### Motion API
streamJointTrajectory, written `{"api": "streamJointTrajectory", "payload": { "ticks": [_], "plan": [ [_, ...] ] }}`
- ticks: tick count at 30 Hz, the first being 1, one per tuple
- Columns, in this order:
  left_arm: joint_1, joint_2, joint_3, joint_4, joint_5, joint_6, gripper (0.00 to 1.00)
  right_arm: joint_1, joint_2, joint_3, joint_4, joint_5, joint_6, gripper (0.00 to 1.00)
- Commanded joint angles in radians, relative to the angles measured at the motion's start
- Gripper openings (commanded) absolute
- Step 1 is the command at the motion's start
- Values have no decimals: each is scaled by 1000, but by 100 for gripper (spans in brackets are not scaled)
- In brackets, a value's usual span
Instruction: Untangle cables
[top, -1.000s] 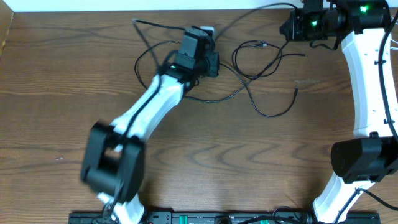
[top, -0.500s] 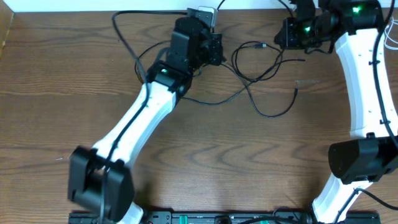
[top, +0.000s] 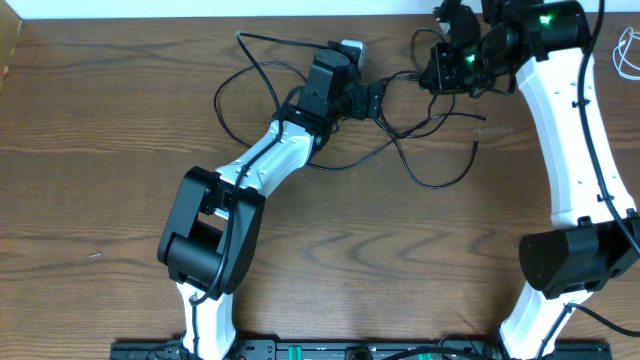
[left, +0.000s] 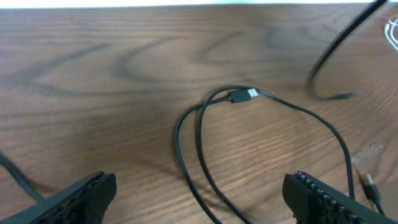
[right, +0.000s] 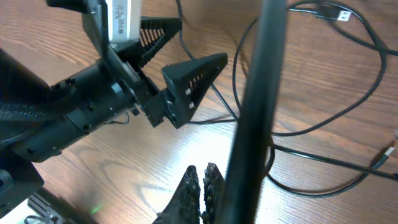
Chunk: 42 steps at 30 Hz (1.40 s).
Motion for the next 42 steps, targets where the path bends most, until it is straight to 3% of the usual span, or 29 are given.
{"api": "streamJointTrajectory", "payload": {
  "ticks": [1, 8, 15, 23, 34, 41, 42],
  "plan": [
    [-2, 1, 10, -77, -1, 14, 93, 11, 10, 6, 8, 17, 1, 1],
    [-16, 1, 10, -316, 112, 35, 92, -23, 10, 6, 34, 35, 2, 1],
    [-71, 1, 10, -315, 137, 78, 92, -36, 10, 6, 39, 42, 1, 1],
    [-113, 32, 10, -300, 40, 139, 92, -36, 10, 6, 39, 42, 1, 1],
    [-129, 97, 10, -272, 40, 143, 88, -53, 10, 6, 40, 42, 1, 1],
    [-135, 158, 10, -248, 39, 142, 72, -73, 10, 6, 44, 3, -25, 1],
    [-135, 163, 10, -243, 39, 142, 65, -77, 10, 6, 43, -13, -36, 1]
  ]
}}
